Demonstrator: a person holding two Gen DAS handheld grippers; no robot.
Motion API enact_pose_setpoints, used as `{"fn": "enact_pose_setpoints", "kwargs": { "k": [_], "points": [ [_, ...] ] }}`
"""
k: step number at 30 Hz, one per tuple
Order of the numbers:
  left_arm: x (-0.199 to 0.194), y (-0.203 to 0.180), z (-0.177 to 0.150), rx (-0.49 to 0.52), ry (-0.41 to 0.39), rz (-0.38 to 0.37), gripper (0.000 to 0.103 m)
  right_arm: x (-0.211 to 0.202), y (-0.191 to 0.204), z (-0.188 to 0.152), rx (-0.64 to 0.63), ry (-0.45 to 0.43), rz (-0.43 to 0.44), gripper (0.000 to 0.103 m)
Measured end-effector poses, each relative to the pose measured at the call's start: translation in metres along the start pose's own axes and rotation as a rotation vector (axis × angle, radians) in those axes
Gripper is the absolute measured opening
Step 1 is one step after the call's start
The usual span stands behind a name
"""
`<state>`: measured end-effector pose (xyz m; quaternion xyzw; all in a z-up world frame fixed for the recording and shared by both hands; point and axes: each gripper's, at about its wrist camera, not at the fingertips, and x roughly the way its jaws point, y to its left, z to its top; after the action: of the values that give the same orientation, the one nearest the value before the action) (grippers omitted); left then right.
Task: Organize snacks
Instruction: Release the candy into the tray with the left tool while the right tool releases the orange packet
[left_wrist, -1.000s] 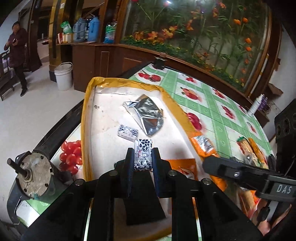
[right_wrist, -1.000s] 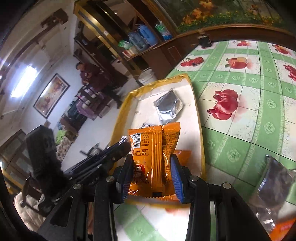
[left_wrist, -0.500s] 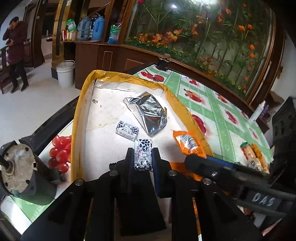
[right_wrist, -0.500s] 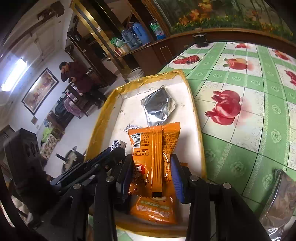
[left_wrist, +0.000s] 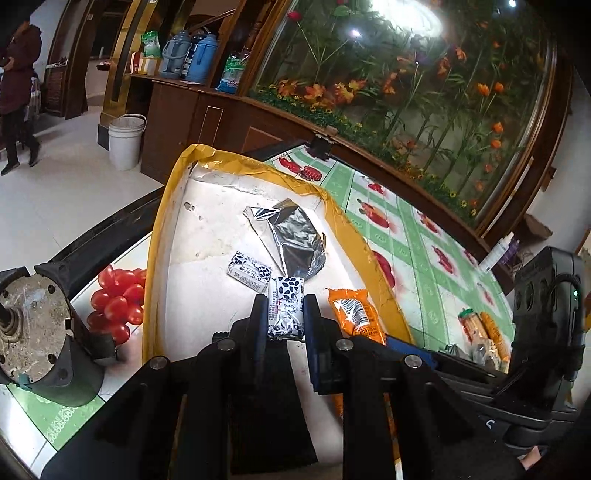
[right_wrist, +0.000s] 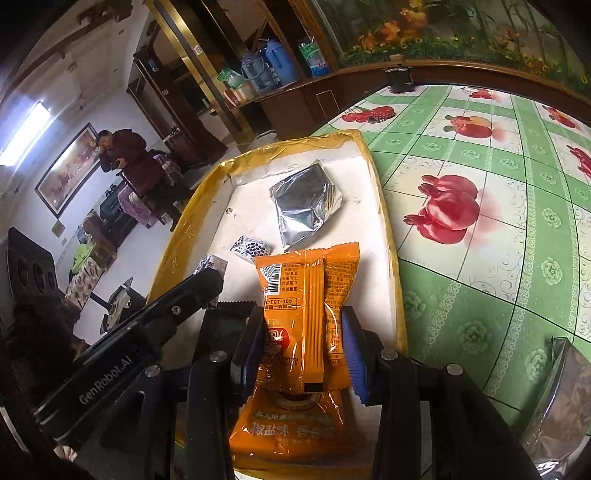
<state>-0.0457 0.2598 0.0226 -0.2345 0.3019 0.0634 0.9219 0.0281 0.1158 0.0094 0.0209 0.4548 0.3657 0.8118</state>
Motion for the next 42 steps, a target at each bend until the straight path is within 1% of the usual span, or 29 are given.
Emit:
{"fn": "enact_pose_setpoints", "kwargs": {
  "k": [6, 15, 17, 19, 21, 30, 42],
  "points": [
    [-0.001, 0.001, 0.0, -0.009, -0.006, -0.016, 0.016, -0.003, 0.0, -0.001, 0.003, -0.006, 0.003, 0.047],
    [-0.001, 0.0, -0.001, -0.001, -0.005, -0.013, 0.018, -0.008, -0.004, 0.001, 0.024, -0.005, 0.025, 0.05],
    [-0.001, 0.0, 0.0, 0.0, -0.009, -0.012, 0.02, -0.009, -0.004, 0.002, 0.029, -0.003, 0.033, 0.05],
    [-0.002, -0.002, 0.0, 0.007, -0.015, -0.012, 0.026, -0.01, -0.004, 0.002, 0.032, -0.007, 0.036, 0.051],
    [-0.002, -0.003, 0.0, 0.01, -0.02, -0.012, 0.028, -0.012, -0.005, 0.003, 0.036, -0.011, 0.045, 0.051],
    [-0.005, -0.002, 0.0, 0.001, -0.037, -0.011, 0.028, -0.027, -0.005, 0.006, 0.056, -0.057, 0.081, 0.051],
    [-0.005, 0.0, 0.0, 0.0, -0.041, -0.015, 0.028, -0.035, -0.006, 0.007, 0.074, -0.067, 0.1, 0.051]
  ]
}}
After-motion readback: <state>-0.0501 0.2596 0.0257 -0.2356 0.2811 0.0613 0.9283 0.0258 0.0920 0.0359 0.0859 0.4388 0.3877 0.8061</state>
